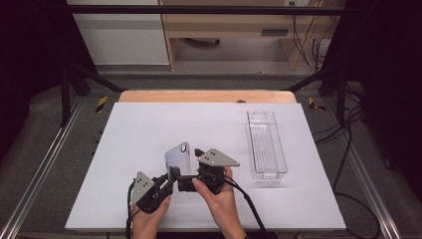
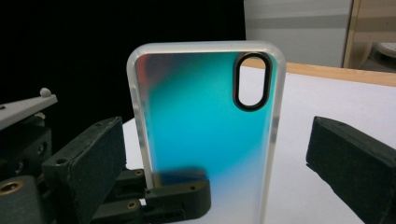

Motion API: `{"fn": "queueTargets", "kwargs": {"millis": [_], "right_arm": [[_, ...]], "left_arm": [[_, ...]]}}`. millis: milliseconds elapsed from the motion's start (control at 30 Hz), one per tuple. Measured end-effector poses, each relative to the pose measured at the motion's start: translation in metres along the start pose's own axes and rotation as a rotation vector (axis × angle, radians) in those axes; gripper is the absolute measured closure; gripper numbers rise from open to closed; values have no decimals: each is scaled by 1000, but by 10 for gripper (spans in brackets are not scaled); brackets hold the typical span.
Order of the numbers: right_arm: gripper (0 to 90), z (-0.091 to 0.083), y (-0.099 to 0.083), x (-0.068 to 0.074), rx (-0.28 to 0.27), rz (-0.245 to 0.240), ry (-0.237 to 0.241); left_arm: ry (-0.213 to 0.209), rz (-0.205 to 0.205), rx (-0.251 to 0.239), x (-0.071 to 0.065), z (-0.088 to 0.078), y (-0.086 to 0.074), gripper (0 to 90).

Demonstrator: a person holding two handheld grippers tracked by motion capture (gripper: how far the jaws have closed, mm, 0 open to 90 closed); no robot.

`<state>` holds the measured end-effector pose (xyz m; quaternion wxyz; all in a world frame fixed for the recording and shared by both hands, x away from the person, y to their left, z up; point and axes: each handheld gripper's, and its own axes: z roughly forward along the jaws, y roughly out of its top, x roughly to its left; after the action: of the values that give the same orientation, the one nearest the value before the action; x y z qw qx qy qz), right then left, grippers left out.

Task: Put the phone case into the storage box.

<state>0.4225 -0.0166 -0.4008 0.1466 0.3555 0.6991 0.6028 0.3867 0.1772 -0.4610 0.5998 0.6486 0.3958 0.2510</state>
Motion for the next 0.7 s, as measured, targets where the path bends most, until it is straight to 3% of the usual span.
{"fn": "queueTargets", "kwargs": {"millis": [200, 433, 700], "right_arm": [[49, 0, 1, 2, -12, -12, -1], [48, 1, 1, 1, -31, -20, -43], [48, 3, 0, 2, -32, -25, -44]], "left_arm": [[-6, 4, 7, -1, 1, 0, 806], [-21, 13, 5, -5, 2, -1, 806], [-33, 24, 9, -8, 4, -1, 806]]}}
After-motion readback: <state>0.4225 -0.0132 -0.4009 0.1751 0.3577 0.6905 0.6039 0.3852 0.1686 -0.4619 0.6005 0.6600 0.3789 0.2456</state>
